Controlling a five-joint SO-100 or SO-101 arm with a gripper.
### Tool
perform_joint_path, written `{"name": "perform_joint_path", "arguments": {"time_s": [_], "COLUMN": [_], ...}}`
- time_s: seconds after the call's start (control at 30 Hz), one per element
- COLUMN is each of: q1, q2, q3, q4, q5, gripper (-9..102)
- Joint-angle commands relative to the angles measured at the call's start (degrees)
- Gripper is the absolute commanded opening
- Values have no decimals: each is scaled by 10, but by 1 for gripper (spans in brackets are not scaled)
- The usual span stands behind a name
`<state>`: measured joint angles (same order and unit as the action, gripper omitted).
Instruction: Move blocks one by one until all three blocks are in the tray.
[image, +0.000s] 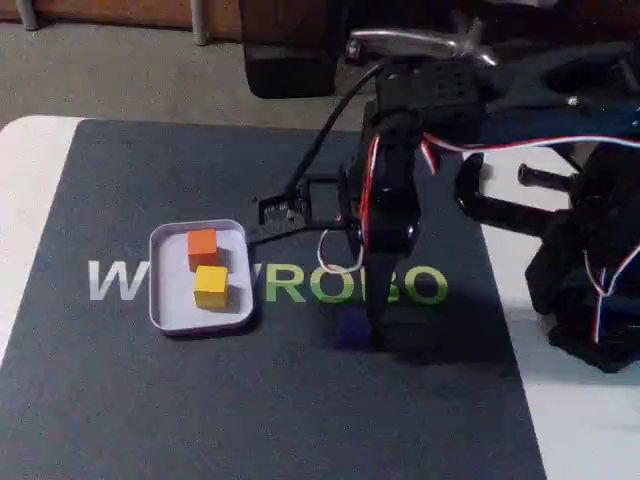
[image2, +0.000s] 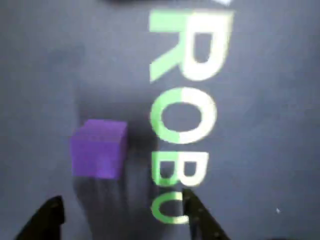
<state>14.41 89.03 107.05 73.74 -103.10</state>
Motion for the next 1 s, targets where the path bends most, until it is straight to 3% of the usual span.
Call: {"name": "perform_joint_path", "arguments": {"time_s": [0.0, 0.97], "q1": [-1, -63], "q2": [-5, -79], "q3": [3, -9], "q4": [-9, -53], "q5": [-7, 8], "gripper": [28, 27]}}
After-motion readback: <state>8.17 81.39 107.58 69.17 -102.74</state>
